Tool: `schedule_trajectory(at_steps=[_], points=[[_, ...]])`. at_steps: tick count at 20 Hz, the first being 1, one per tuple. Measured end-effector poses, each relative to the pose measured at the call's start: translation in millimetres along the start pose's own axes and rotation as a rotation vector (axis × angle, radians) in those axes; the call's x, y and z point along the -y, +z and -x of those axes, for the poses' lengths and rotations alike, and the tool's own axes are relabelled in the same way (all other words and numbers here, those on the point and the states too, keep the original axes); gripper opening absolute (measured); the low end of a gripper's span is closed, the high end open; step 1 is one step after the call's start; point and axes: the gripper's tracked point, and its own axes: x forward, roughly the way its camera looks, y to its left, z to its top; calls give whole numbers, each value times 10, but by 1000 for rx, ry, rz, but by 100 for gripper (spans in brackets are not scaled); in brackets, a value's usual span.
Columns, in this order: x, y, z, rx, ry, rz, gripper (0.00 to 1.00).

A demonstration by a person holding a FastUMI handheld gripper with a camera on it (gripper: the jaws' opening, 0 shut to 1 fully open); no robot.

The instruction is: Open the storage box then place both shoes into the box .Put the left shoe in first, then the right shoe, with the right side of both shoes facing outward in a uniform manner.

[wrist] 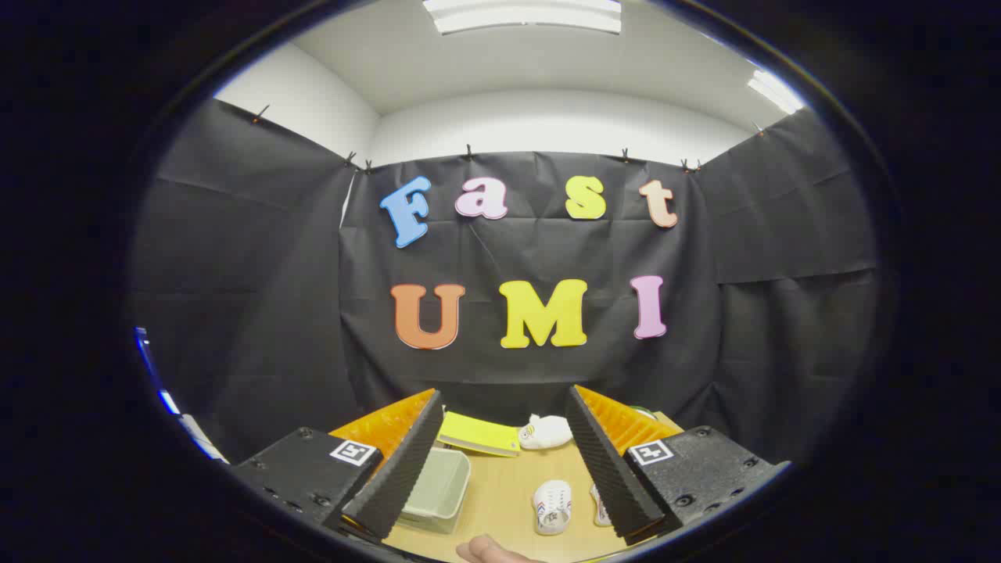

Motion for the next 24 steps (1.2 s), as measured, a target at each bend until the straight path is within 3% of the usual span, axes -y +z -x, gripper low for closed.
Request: schedule_trajectory(at_steps=[24], points=[[735,-386,-89,-57,-117,-2,100]])
